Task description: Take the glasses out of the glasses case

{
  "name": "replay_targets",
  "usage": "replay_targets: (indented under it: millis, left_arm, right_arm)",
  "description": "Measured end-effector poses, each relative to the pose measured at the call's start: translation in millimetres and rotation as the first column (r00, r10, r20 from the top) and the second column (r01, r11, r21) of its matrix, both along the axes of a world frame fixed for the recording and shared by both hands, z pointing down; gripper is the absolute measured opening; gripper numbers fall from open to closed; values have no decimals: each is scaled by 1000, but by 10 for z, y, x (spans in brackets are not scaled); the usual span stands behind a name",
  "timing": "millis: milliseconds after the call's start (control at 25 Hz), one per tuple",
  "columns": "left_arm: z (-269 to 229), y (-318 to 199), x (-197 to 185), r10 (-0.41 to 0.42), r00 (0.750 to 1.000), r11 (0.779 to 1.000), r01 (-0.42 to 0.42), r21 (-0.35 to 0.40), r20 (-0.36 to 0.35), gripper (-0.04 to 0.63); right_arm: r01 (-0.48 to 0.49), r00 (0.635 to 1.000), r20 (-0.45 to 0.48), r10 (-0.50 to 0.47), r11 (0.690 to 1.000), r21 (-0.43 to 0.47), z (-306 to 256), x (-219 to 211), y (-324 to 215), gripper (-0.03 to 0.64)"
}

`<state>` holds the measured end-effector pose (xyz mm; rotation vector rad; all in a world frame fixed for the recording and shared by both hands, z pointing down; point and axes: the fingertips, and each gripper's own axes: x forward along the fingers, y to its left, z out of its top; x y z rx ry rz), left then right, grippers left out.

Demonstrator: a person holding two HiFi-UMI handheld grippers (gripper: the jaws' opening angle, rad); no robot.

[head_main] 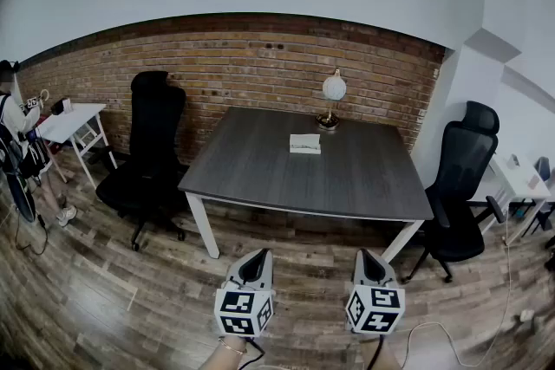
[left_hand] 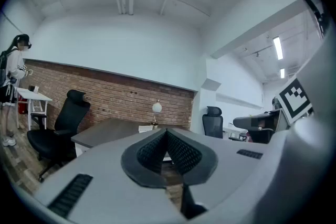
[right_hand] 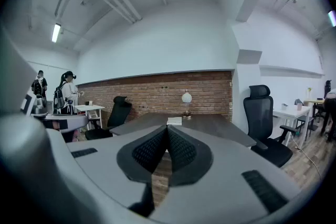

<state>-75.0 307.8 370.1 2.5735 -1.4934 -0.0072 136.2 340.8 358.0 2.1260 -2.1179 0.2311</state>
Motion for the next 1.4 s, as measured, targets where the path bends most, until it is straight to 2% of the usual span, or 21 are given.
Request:
replay_targets:
  millis: [240,680,960,1400]
  left_arm:
    - [1,-53,-82,27,1000,1000,-27,6,-5,17]
    - [283,-270,-96,37,999,998,-37,-48,-1,17]
    - [301,-684,56,43,999,998,-42,-43,13,17]
    - [137,-1477,420,37,999,999,-37,-35,-9,17]
  right_arm:
    - [-41,997,73,38,999,35,6,-61,-6,32]
    - [-97,992,82,100,994,-42,323,10,-28,32]
    - [-106,990,92,110,993,-47,365,182,-460,32]
    - [-50,994,91,53,998,-35,227,459,-1322,32]
